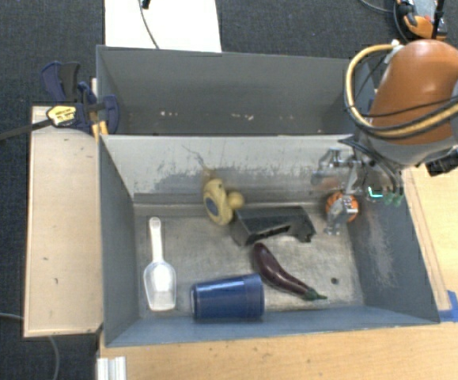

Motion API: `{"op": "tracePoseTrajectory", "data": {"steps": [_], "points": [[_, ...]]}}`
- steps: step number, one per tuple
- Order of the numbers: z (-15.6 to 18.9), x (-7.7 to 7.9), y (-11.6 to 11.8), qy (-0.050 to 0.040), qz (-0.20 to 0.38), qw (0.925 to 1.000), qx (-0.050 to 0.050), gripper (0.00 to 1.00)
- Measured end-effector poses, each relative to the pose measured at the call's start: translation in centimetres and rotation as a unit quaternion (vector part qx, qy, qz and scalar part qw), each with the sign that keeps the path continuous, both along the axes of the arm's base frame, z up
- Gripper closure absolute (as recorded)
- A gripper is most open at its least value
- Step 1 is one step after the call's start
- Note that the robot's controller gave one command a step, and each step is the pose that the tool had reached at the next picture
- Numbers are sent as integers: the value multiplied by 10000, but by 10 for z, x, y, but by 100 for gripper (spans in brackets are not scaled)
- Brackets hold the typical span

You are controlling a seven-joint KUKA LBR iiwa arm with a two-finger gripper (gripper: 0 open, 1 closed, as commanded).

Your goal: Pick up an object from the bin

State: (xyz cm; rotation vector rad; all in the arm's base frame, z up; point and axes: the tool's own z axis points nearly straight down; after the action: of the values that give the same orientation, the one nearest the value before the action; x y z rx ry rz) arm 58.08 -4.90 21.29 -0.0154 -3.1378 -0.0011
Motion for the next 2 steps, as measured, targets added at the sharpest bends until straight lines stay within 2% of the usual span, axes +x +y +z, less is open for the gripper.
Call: {"op": "tracePoseTrajectory", "data": {"steps": [1,2], "points": [[4,2,0,-39,6,10000,-4,0],[-138,2,66,-107,734,9972,-4,100]]}}
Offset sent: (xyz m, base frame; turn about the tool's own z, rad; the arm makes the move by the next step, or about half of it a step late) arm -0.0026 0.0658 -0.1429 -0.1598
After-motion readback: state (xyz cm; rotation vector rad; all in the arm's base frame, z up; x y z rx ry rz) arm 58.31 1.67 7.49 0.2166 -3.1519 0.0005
